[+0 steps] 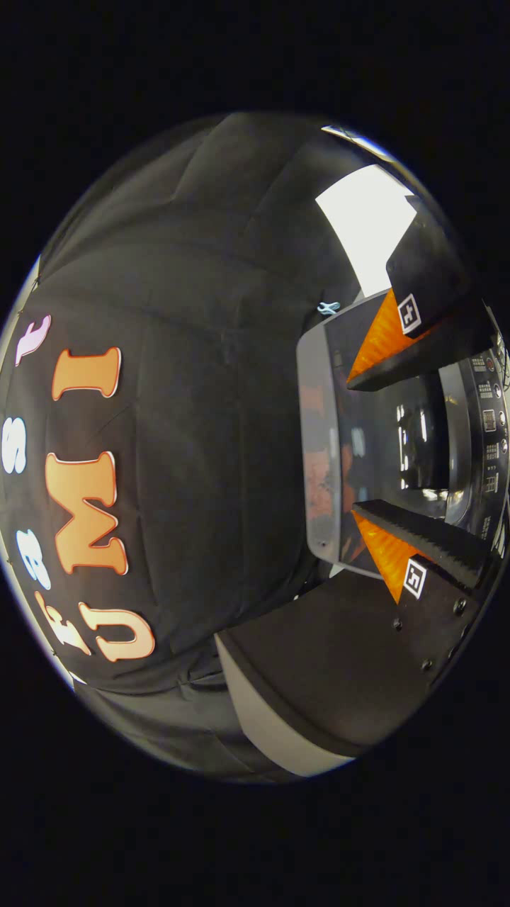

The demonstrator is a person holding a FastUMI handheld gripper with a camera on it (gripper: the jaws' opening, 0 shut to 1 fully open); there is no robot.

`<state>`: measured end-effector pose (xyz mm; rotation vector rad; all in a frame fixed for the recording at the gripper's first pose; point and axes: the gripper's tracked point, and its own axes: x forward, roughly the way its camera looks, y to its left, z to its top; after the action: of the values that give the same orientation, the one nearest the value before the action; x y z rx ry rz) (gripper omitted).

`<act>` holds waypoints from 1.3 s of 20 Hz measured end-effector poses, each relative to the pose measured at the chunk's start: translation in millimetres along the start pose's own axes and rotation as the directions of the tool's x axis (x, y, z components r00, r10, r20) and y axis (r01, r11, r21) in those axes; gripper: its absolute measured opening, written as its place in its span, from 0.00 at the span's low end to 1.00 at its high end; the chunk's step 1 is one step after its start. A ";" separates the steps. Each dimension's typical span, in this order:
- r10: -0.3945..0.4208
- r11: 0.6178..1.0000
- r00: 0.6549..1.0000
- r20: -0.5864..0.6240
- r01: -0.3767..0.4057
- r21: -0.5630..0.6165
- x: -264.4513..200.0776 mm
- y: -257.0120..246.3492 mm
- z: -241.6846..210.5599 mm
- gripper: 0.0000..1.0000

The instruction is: Put the clothes into the washing machine and then close the washing machine lid.

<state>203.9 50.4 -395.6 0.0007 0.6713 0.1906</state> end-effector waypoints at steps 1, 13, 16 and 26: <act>-0.004 1.000 1.000 -0.012 0.004 0.009 0.3 0.2 -5.2 0.99; 0.035 0.997 0.986 0.165 -0.045 0.061 -50.2 16.2 70.7 0.99; 0.037 0.995 0.965 0.260 -0.059 0.077 -86.1 17.9 102.4 0.99; -0.045 0.985 0.883 0.468 -0.038 0.166 -246.7 32.4 165.2 0.99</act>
<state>111.3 48.9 -111.6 0.2061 0.1971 0.1212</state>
